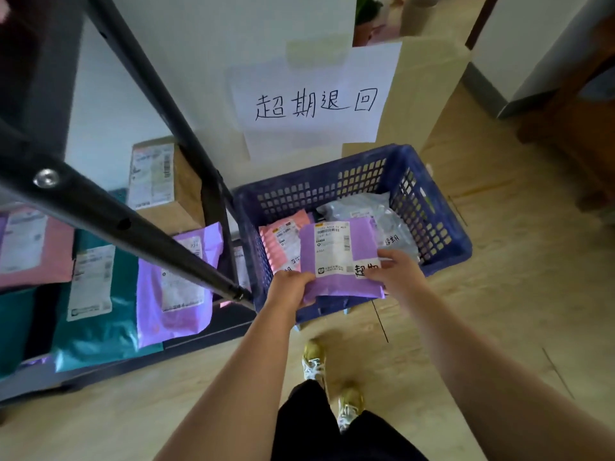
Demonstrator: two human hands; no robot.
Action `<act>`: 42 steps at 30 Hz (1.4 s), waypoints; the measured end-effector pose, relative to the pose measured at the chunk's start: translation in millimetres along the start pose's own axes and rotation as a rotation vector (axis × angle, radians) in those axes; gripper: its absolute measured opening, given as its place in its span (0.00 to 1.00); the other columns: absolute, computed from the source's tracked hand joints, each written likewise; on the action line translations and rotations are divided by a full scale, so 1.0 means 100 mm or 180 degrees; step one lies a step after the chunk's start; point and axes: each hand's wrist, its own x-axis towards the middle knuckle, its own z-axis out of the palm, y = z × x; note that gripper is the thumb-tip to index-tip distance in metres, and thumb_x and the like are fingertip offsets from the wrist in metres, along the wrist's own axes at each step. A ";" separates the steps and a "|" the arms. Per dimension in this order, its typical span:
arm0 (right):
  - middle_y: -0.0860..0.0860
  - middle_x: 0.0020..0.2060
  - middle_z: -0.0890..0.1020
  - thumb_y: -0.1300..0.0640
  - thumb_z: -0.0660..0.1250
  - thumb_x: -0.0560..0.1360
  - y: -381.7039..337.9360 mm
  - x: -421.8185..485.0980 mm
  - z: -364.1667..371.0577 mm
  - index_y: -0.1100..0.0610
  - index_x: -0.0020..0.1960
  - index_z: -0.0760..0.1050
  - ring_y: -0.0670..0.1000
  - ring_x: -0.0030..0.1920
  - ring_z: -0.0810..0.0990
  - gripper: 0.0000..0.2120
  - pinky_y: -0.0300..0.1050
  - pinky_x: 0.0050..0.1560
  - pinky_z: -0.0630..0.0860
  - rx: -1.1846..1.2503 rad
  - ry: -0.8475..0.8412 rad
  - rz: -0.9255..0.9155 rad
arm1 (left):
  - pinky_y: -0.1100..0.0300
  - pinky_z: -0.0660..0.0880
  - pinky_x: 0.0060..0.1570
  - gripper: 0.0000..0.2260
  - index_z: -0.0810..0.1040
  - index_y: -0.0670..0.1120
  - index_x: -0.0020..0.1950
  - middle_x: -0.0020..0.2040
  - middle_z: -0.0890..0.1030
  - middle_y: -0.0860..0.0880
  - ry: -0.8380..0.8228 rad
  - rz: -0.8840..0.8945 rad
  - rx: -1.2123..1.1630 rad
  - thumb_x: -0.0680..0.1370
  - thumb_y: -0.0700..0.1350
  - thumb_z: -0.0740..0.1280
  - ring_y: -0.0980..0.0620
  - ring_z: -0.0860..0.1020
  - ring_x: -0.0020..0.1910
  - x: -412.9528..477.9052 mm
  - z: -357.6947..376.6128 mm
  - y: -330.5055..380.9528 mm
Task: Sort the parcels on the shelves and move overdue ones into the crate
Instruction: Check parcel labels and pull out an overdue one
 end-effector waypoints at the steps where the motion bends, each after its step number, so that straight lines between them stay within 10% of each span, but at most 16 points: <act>1: 0.56 0.52 0.82 0.70 0.73 0.71 -0.02 0.00 0.02 0.62 0.67 0.72 0.54 0.46 0.81 0.26 0.43 0.40 0.78 -0.0031 -0.0003 0.0013 | 0.54 0.69 0.37 0.05 0.76 0.37 0.38 0.27 0.72 0.41 0.0039 -0.0004 0.0103 0.73 0.37 0.66 0.48 0.67 0.25 0.07 0.00 0.00; 7: 0.53 0.50 0.83 0.66 0.73 0.72 -0.23 0.36 0.20 0.55 0.69 0.71 0.50 0.42 0.81 0.27 0.37 0.32 0.72 -0.0572 -0.0095 0.0016 | 0.53 0.75 0.38 0.07 0.77 0.40 0.36 0.28 0.75 0.41 0.0183 -0.0110 0.0301 0.74 0.39 0.65 0.47 0.72 0.28 0.59 0.00 0.13; 13: 0.52 0.53 0.83 0.66 0.72 0.72 -0.31 0.72 0.40 0.56 0.69 0.71 0.52 0.49 0.82 0.28 0.47 0.49 0.80 -0.0982 -0.0278 0.0069 | 0.51 0.79 0.44 0.17 0.78 0.41 0.53 0.46 0.82 0.44 0.0355 -0.0230 0.0492 0.67 0.47 0.68 0.45 0.80 0.43 0.93 0.04 0.11; 18: 0.50 0.54 0.82 0.64 0.72 0.73 -0.39 1.20 0.62 0.57 0.65 0.73 0.51 0.48 0.80 0.22 0.50 0.53 0.80 -0.1347 -0.0595 -0.0085 | 0.59 0.72 0.38 0.10 0.76 0.48 0.48 0.45 0.82 0.48 0.0678 -0.0234 0.0447 0.73 0.49 0.73 0.49 0.79 0.39 1.14 0.04 0.13; 24: 0.50 0.54 0.82 0.62 0.69 0.75 -0.46 1.76 0.89 0.54 0.64 0.73 0.49 0.44 0.76 0.18 0.37 0.35 0.70 -0.1898 -0.0874 -0.0255 | 0.49 0.77 0.56 0.16 0.78 0.48 0.60 0.52 0.83 0.49 0.0746 0.0017 0.0632 0.76 0.54 0.69 0.47 0.81 0.51 1.51 0.09 0.11; 27: 0.51 0.55 0.83 0.63 0.69 0.75 -0.40 2.00 1.07 0.54 0.65 0.73 0.52 0.49 0.80 0.19 0.40 0.44 0.75 -0.1959 -0.0889 -0.0228 | 0.48 0.77 0.56 0.13 0.75 0.49 0.61 0.55 0.81 0.48 0.0837 0.0011 0.0872 0.78 0.51 0.65 0.45 0.79 0.52 1.74 0.09 0.07; 32: 0.54 0.56 0.81 0.63 0.63 0.77 -0.25 2.22 1.41 0.54 0.67 0.71 0.57 0.54 0.81 0.18 0.52 0.56 0.79 -0.2091 -0.1198 -0.0240 | 0.47 0.70 0.65 0.27 0.54 0.52 0.80 0.79 0.58 0.47 0.0694 -0.0297 0.1526 0.82 0.45 0.59 0.41 0.67 0.72 1.99 0.07 -0.04; 37: 0.55 0.48 0.83 0.61 0.61 0.79 -0.14 2.31 1.60 0.55 0.60 0.74 0.58 0.45 0.83 0.10 0.55 0.48 0.82 -0.2380 -0.1202 -0.0255 | 0.62 0.67 0.55 0.24 0.57 0.49 0.79 0.79 0.57 0.47 0.0327 -0.0116 0.1746 0.84 0.41 0.57 0.47 0.65 0.73 2.10 0.09 -0.13; 42: 0.53 0.51 0.82 0.57 0.60 0.81 -0.15 2.31 1.62 0.51 0.66 0.70 0.56 0.44 0.84 0.14 0.53 0.47 0.83 -0.2483 -0.1195 -0.0309 | 0.52 0.54 0.75 0.27 0.51 0.49 0.81 0.81 0.46 0.49 -0.0002 -0.0069 0.1884 0.84 0.39 0.56 0.46 0.48 0.79 2.18 0.01 -0.17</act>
